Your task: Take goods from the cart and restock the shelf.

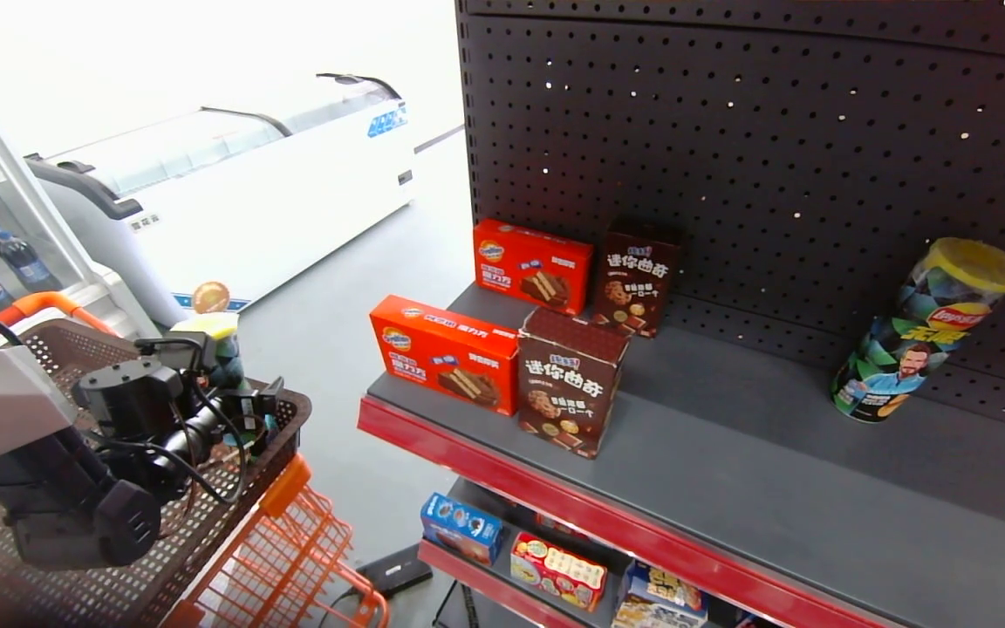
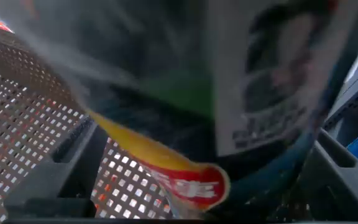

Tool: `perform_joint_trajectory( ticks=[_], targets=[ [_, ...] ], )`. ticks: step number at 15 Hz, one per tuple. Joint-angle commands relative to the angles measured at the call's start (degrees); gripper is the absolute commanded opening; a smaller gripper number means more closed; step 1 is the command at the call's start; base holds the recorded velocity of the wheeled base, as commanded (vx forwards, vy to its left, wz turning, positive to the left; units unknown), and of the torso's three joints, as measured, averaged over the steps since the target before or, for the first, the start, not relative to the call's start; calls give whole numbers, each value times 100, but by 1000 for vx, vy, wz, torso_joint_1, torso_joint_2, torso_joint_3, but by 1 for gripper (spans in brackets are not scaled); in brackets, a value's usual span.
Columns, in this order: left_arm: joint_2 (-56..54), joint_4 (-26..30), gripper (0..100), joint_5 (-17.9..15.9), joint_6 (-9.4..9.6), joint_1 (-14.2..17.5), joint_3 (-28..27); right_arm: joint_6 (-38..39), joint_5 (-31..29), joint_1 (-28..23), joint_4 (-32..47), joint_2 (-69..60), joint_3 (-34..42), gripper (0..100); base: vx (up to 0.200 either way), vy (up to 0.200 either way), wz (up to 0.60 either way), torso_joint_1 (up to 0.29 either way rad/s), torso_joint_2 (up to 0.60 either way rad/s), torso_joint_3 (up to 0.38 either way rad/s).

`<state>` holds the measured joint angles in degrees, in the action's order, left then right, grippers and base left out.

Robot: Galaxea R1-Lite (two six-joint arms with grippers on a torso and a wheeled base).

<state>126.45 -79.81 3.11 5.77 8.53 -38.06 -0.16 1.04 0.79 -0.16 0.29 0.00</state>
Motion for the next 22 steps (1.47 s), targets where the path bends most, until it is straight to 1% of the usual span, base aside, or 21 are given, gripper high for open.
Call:
perform_joint_trajectory(
  ticks=[1, 9, 10, 14, 16, 17, 19, 22],
  targets=[
    [-7, 1, 100, -3, 3, 17, 0, -2, 2, 0, -2, 6, 0, 100, 0, 0, 0, 0, 0, 0],
    [-147, 18, 100, -3, 21, -1, 141, -2, 2, 0, -2, 6, 0, 100, 0, 0, 0, 0, 0, 0],
    [-147, 10, 0, 6, 21, -18, 167, -2, 2, 9, -2, 6, 0, 100, 0, 0, 0, 0, 0, 0],
    [-147, 10, 0, 6, 47, -54, 141, -2, 2, 0, -2, 6, 0, 100, 0, 0, 0, 0, 0, 0],
    [-147, -17, 0, 6, 206, -54, 141, -2, 2, 0, -2, -3, 0, 100, 0, 0, 0, 0, 0, 0],
    [-156, -61, 0, 6, 250, -54, 141, -2, 2, 0, -2, 6, 0, 100, 0, 0, 0, 0, 0, 0],
    [-288, -61, 0, 6, 258, -45, 79, -2, 2, 0, -2, 6, 0, 100, 0, 0, 0, 0, 0, 0],
    [-1026, 53, 0, -38, 250, -80, 141, -2, 2, 0, -2, 6, 0, 100, 0, 0, 0, 0, 0, 0]
  ],
)
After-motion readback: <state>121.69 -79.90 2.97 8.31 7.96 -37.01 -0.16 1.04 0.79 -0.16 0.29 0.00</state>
